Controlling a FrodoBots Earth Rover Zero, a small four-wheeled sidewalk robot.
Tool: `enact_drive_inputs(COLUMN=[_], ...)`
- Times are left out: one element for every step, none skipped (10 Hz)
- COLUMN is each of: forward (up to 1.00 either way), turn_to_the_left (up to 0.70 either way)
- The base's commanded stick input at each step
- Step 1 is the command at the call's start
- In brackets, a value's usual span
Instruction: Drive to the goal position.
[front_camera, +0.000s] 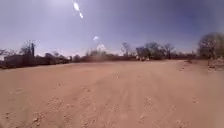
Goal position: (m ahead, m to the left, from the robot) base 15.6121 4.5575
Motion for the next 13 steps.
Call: enact_drive_inputs(forward=[0.0,0.0,0.0,0.0,0.7,0.7,0.7,0.7,0.7,0.71,0.77,0.84,0.91], turn_to_the_left=[0.0,0.0,0.0,0.0,0.0,0.0,0.0,0.0,0.0,0.0,0.0,0.0,0.0])
